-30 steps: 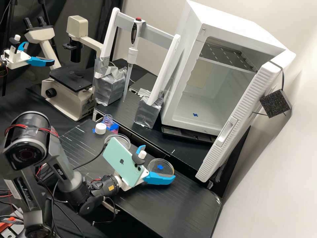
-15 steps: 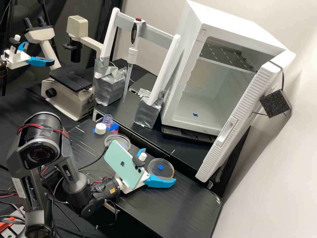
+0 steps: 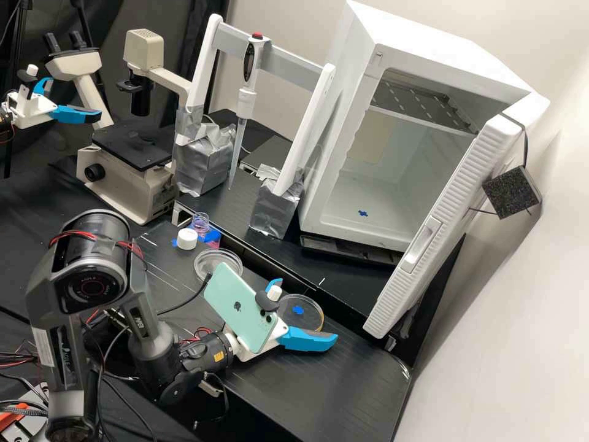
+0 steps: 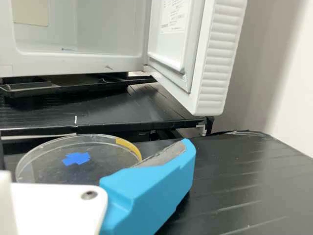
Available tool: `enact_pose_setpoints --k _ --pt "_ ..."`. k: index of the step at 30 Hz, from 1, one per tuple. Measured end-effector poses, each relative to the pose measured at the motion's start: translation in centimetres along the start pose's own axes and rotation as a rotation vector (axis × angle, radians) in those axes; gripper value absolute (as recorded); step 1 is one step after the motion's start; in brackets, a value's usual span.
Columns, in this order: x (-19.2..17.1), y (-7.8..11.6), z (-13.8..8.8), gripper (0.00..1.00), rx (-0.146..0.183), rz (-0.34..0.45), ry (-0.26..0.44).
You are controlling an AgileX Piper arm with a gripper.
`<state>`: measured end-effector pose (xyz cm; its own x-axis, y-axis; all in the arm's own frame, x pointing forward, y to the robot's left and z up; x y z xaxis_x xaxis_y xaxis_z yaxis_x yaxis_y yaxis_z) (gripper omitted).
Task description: Close the lid
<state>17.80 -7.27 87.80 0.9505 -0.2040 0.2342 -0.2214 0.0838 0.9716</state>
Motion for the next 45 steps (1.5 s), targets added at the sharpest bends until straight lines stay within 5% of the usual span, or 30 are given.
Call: enact_pose_setpoints --k 10,11,45 --pt "0.08 -0.02 0.11 1.00 -0.028 0.010 -0.014" --pt "0.08 -0.03 0.11 0.00 -0.030 0.011 -0.015" --pt "0.15 -0.06 0.16 0.00 -0.034 0.018 -0.025"
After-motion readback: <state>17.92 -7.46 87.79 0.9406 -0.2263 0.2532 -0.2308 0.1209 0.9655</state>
